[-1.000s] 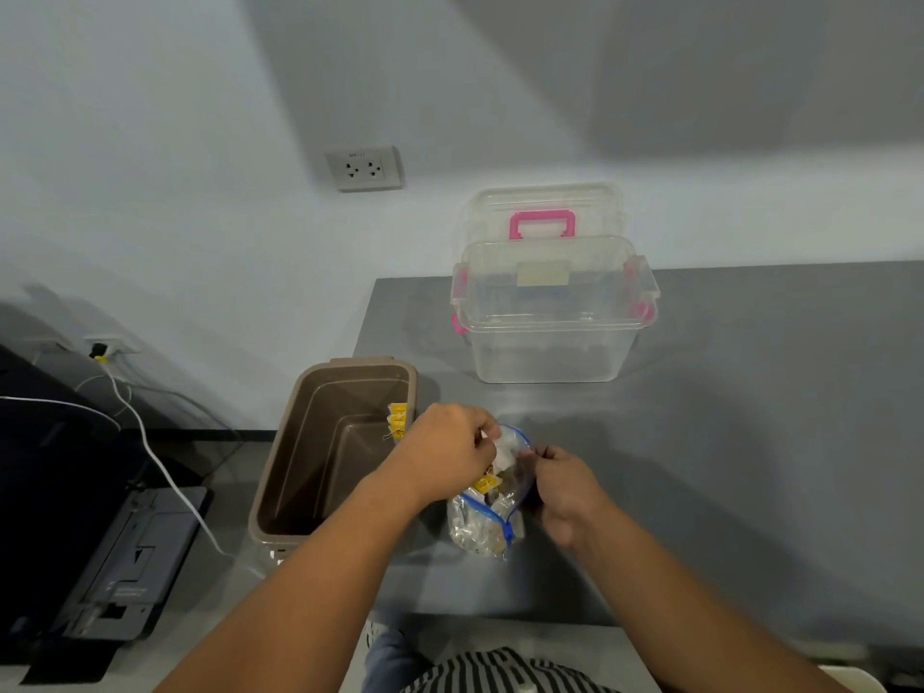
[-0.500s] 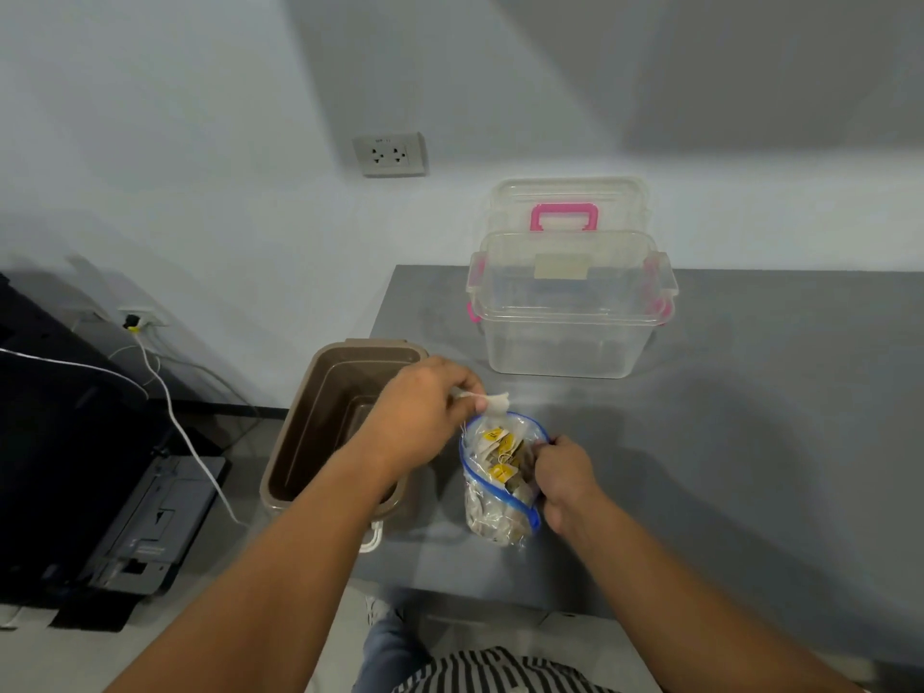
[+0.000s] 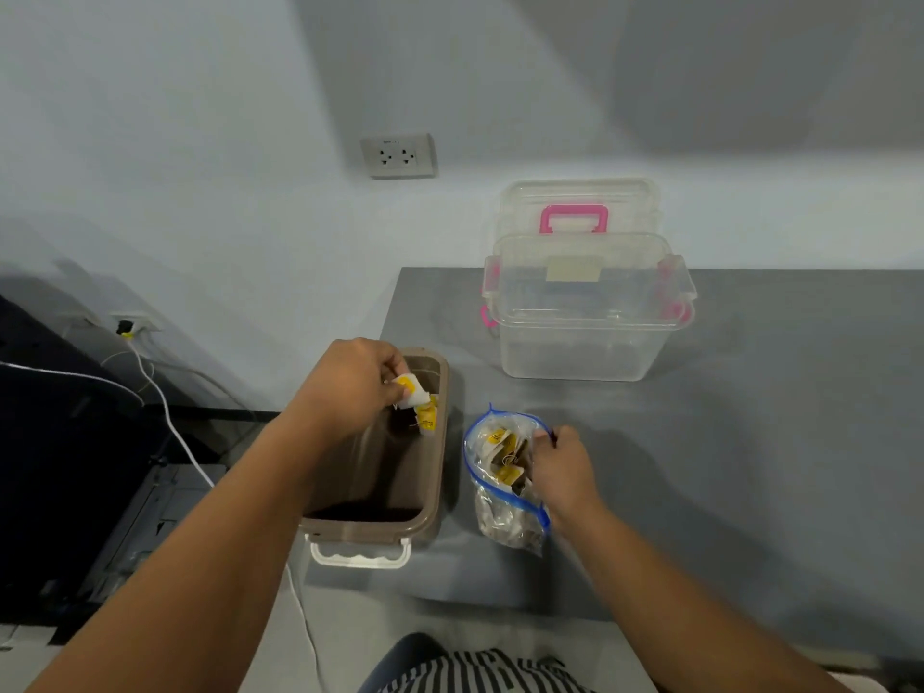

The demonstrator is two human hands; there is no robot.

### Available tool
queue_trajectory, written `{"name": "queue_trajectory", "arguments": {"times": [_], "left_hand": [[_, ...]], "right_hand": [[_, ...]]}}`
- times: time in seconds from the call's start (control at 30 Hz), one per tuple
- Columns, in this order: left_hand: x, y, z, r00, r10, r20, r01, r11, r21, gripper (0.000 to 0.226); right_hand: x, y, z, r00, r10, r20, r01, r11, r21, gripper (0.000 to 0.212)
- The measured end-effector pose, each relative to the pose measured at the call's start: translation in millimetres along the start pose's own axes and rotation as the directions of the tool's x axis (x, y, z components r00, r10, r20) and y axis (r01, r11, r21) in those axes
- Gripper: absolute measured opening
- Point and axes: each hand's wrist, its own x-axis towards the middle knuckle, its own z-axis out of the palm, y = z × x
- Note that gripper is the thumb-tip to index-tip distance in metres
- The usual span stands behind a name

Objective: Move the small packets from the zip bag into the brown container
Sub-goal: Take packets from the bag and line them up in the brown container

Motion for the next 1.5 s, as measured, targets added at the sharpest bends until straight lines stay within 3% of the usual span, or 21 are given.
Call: {"name": "queue_trajectory", "arguments": {"times": [0.27,0.63,0.9,1.5], "left_hand": [[24,-27,23,0.969,-0.006,0.246,-0.040,0.982,0.182,0.012],[47,-38,51,0.928,0.083,0.364,-0.218,0.912,0.349,0.009],[51,-35,66,0.941,0.211,0.266,-0.307,0.864,0.398,0.017],[52,-45,71,0.941,0.251,0.227,-0.319,0.883,0.345,0.013]], "right_hand": [[-5,-4,17,0.993,-0.079,-0.089,0.068,0.991,-0.113,0.024],[-3,-2,34,0.979,-0.065,-0.195,0.047,0.994,-0.096,0.022],[-4,3,36,0.967,-0.041,-0.250,0.024,0.997,-0.073,0.025],[-10,10,37,0.969,-0.015,-0.246,0.038,0.996,0.087,0.024]]}}
